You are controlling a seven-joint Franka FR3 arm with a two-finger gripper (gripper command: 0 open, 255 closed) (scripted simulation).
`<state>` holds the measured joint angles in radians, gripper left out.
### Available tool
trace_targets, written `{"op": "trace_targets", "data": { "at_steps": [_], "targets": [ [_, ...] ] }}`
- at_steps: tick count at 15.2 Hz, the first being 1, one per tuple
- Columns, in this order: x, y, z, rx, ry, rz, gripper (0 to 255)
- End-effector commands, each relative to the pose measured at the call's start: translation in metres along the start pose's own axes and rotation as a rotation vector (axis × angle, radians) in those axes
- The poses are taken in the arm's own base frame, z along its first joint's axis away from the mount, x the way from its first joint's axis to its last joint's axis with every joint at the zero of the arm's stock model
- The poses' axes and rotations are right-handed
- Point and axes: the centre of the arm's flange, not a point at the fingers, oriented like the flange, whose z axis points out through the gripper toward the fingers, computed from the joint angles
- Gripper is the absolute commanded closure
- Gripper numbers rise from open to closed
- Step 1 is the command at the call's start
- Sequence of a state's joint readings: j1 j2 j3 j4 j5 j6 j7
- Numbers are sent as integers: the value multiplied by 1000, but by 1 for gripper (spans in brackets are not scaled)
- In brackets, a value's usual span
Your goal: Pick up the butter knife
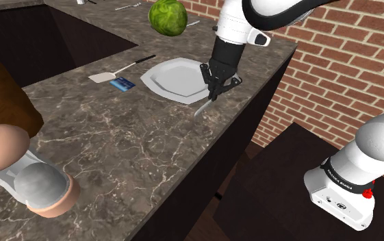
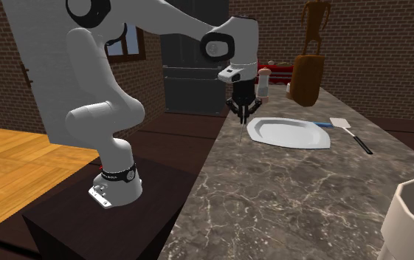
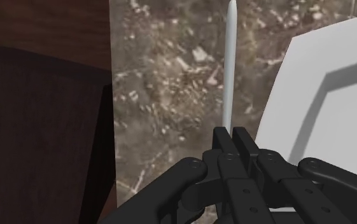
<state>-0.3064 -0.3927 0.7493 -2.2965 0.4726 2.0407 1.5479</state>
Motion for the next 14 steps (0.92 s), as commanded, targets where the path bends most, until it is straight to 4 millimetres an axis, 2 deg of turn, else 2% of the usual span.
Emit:
{"op": "trace_targets", "data": {
  "at_steps": [1, 12, 14],
  "targets": [
    [-2, 0, -10, 0, 0, 0, 255],
    [-12, -3, -67, 0, 0, 0, 255],
    [-12, -3, -68, 0, 0, 0, 255]
  ]
}}
